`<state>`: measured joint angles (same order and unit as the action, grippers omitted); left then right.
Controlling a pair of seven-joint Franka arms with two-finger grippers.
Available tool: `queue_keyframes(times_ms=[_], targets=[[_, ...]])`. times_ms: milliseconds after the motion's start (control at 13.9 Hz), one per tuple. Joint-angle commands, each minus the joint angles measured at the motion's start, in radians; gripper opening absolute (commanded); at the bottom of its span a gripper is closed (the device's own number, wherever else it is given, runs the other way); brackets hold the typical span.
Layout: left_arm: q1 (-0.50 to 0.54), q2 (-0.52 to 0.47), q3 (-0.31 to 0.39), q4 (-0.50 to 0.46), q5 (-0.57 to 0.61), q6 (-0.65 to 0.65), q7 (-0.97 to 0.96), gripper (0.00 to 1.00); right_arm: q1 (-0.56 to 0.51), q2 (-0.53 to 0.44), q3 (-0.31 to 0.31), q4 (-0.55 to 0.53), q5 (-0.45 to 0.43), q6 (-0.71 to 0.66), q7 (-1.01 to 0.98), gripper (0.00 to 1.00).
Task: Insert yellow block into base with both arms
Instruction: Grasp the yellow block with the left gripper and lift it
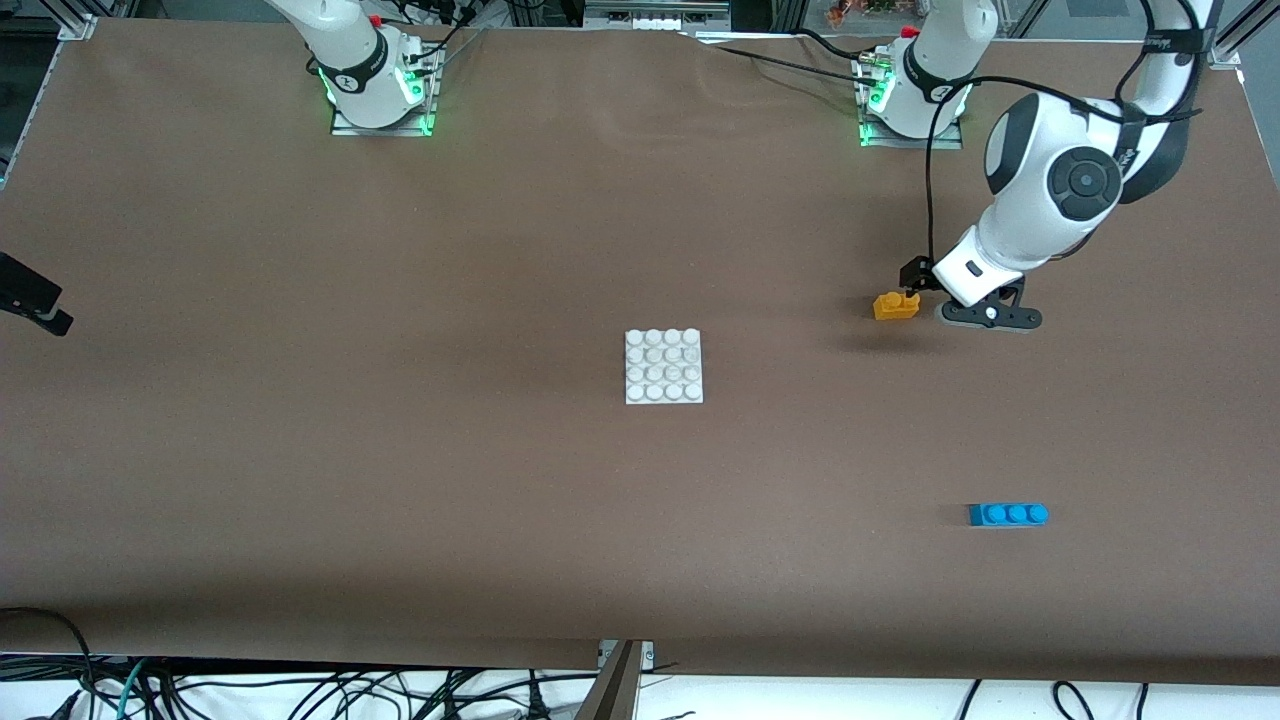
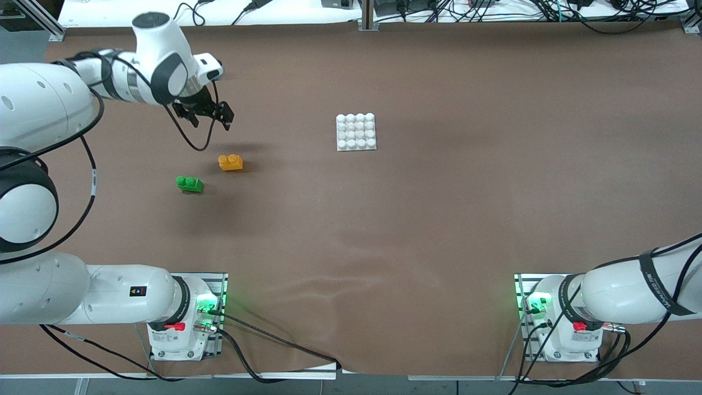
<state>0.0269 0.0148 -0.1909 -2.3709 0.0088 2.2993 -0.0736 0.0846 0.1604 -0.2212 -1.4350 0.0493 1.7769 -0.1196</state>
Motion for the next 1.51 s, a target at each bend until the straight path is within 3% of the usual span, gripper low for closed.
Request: queue_keyframes(times_ms=[0,216,1153,1225,1369,1441], targets=[[0.007,0.008,-0.013,-0.108,-0.007,0.164,0.026,1.0,-0.017,-0.027,0.023,-0.027,-0.017,-0.017,-0.04,1.0],[0.007,0.134,-0.013,-0.146,-0.007,0.339,0.026,1.0,-0.014,-0.019,0.016,-0.025,-0.026,-0.02,-0.106,1.0],[0.011,0.246,-0.013,-0.146,-0.009,0.397,-0.034,1.0,-0.014,0.001,0.014,-0.021,-0.026,-0.017,-0.103,1.0],[0.013,0.246,-0.013,-0.146,-0.009,0.397,-0.034,0.89,-0.016,0.001,0.014,-0.021,-0.025,-0.017,-0.103,1.0],[0.013,0.246,-0.013,-0.146,-0.009,0.396,-0.035,0.41,-0.016,0.001,0.014,-0.021,-0.025,-0.017,-0.103,1.0],[0.013,0.246,-0.013,-0.146,-0.009,0.393,-0.037,0.37,-0.016,0.002,0.014,-0.021,-0.025,-0.017,-0.103,1.0]])
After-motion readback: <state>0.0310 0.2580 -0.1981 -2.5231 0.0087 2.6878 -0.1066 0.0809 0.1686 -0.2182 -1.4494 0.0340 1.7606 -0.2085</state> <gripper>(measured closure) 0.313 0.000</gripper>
